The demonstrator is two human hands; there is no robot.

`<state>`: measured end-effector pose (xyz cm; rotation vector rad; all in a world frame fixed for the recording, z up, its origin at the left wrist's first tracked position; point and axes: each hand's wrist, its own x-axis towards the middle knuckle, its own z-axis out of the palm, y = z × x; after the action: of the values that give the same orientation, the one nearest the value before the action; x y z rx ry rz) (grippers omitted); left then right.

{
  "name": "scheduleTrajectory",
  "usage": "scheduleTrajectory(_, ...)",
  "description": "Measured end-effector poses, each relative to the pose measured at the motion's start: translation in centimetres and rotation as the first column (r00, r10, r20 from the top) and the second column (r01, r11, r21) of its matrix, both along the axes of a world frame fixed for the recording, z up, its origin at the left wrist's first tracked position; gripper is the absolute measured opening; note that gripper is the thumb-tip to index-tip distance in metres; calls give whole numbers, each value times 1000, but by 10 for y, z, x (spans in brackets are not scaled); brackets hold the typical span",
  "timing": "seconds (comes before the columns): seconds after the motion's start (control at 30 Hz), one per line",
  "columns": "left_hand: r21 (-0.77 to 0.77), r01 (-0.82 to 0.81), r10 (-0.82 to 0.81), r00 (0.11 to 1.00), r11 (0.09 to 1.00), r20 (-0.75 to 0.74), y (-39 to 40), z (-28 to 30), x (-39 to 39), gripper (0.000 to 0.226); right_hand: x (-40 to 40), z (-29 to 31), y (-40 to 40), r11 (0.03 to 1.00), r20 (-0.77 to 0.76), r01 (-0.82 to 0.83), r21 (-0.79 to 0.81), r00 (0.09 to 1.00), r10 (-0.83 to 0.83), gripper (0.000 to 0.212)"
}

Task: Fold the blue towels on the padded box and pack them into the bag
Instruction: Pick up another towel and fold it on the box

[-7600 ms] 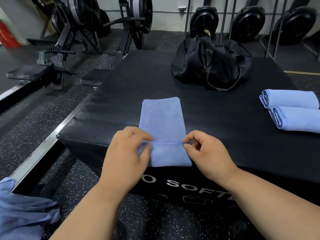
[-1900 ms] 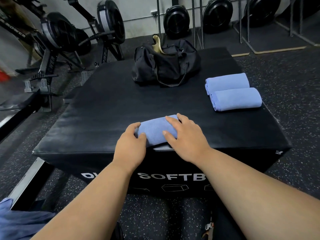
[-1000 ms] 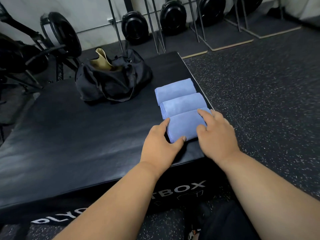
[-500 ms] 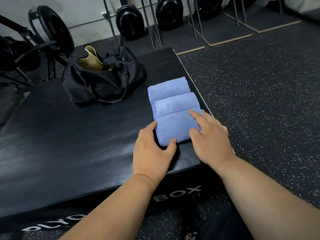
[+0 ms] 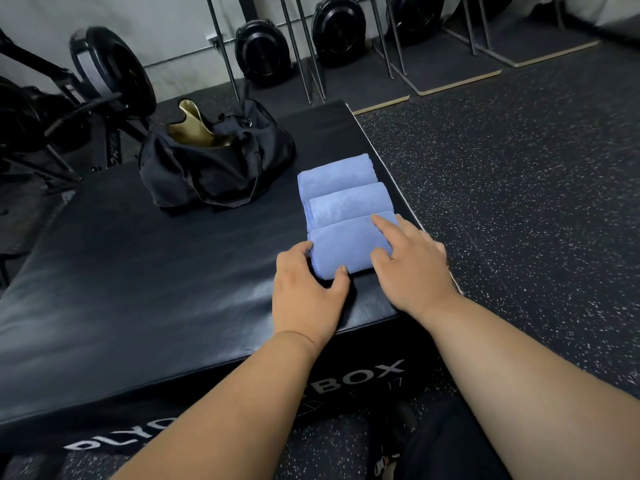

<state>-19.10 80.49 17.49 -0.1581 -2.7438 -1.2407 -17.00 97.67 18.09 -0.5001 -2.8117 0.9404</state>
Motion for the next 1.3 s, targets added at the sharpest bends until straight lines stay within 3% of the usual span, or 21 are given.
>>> scheduleTrajectory(0.1, 67, -7, 6, 1000, 998, 19, -3, 4, 2, 63, 1, 4, -3, 998, -36, 45, -46, 998, -47, 65)
scheduleTrajectory(0.23, 196, -37, 17, 995, 980, 102, -19, 9, 10, 66, 10, 18, -28, 995, -229, 102, -21, 968, -105, 66)
scheduleTrajectory(0.3, 245, -37, 8, 993, 969, 117, -35, 8, 20, 59, 15, 26, -52, 999, -339, 43, 1, 940, -40, 61)
scheduleTrajectory(0.4, 251, -46, 15, 992, 967, 126, -76, 6, 44, 49, 22, 35, -98, 977, -388, -194, -87, 910, 146, 46)
scheduleTrajectory(0.53, 182, -131, 107, 985, 975, 134, -157, 3, 73, 44, 33, 37, -169, 858, -307, -492, -148, 847, 433, 32)
scheduleTrajectory(0.77, 28, -402, 386, 893, 915, 230, -340, 6, 121, 33, 57, 33, -298, 653, -116, -723, -225, 686, 719, 23)
scheduleTrajectory(0.97, -173, -507, 531, 748, 844, 398, -521, 6, 193, 67, 85, 5, -385, 552, 31, -786, -279, 567, 823, 24)
scheduleTrajectory(1.07, -293, -574, 644, 652, 764, 401, -583, -5, 238, 54, 91, -6, -426, 541, 73, -786, -298, 547, 834, 20)
scheduleTrajectory(1.3, -212, -740, 716, 470, 639, 516, -649, -80, 286, 58, 87, -33, -518, 498, 181, -819, -287, 464, 867, 24)
